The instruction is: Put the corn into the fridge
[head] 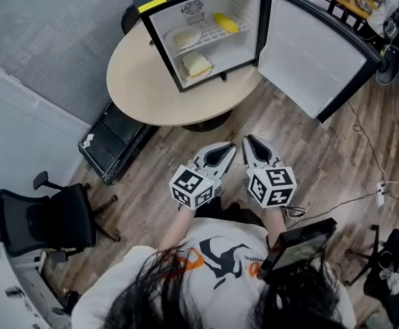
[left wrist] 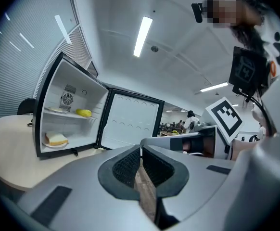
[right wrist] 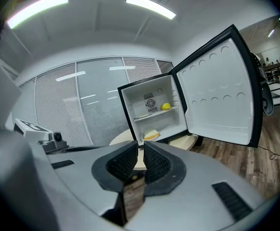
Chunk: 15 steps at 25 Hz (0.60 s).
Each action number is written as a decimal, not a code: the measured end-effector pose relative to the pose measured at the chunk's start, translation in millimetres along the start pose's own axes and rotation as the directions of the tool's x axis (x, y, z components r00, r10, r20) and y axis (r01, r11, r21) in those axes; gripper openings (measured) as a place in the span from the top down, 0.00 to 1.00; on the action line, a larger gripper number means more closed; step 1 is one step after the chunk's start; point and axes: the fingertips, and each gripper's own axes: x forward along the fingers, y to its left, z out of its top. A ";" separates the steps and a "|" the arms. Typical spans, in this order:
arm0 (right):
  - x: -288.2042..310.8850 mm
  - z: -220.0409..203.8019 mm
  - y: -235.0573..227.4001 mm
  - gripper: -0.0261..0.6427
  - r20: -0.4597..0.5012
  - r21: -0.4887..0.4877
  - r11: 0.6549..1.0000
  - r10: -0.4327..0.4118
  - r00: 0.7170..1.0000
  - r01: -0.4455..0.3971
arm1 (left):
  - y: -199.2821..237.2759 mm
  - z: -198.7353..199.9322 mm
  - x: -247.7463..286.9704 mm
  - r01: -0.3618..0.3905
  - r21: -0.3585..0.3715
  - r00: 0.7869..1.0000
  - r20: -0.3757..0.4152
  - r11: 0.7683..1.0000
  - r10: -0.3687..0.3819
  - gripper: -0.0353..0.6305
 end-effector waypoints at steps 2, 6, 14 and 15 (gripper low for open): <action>-2.1 -0.6 2.1 0.89 0.002 0.000 1.000 -0.002 1.000 0.002 | -2.5 -0.4 -2.6 0.005 0.004 1.000 -0.003 1.000 -0.005 0.93; -6.0 4.8 4.7 0.89 0.019 0.003 1.000 -0.018 1.000 0.018 | -7.0 2.5 -5.2 0.026 0.010 1.000 0.002 1.000 -0.026 0.93; -14.0 0.8 18.2 0.90 0.039 0.050 0.997 -0.063 0.997 0.061 | -12.3 3.6 -24.6 0.063 0.018 0.998 0.002 0.998 -0.063 0.93; -15.3 -1.5 22.1 0.90 0.040 0.066 0.996 -0.062 0.997 0.059 | -12.7 3.4 -29.0 0.065 0.018 0.998 0.003 0.998 -0.065 0.93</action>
